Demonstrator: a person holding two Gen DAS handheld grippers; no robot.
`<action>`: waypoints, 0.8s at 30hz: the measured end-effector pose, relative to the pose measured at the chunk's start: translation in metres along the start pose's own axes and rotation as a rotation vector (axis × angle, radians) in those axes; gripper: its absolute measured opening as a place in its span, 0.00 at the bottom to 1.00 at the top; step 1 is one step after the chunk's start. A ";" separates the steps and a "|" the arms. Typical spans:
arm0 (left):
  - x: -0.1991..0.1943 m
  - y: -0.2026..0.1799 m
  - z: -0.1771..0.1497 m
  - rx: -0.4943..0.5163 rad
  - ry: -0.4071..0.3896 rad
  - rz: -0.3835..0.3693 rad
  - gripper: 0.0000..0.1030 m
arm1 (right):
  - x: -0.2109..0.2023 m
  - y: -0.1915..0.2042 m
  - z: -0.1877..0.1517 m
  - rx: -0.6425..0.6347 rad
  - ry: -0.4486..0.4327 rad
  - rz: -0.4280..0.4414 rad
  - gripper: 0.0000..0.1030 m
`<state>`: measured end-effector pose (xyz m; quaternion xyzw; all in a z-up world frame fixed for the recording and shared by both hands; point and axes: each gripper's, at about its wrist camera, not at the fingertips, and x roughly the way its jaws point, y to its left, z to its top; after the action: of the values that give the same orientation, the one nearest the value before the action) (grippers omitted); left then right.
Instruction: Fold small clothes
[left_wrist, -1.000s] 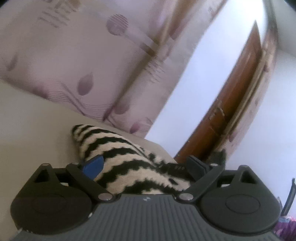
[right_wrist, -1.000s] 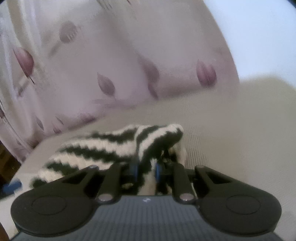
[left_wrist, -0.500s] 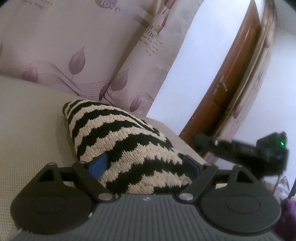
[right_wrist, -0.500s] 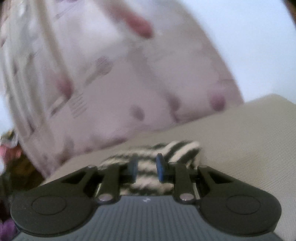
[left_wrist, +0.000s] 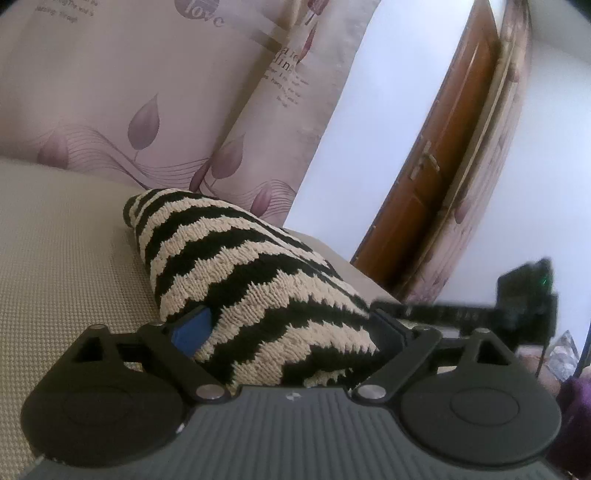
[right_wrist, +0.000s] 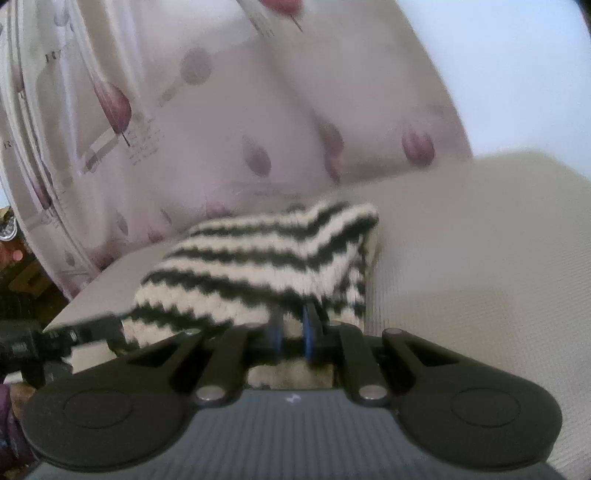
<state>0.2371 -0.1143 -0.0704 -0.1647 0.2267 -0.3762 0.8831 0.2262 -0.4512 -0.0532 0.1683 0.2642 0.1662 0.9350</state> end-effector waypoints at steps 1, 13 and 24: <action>-0.001 0.001 0.000 -0.003 -0.002 -0.002 0.87 | -0.004 0.004 0.009 -0.020 -0.021 -0.015 0.13; -0.003 0.003 -0.002 -0.022 -0.010 -0.022 0.91 | 0.099 0.040 0.076 -0.270 0.101 -0.117 0.12; -0.002 0.002 -0.001 -0.033 -0.002 -0.032 0.98 | 0.094 0.050 0.094 -0.228 0.111 -0.047 0.14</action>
<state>0.2367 -0.1109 -0.0713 -0.1832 0.2294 -0.3866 0.8743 0.3426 -0.3907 0.0007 0.0450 0.2988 0.1823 0.9357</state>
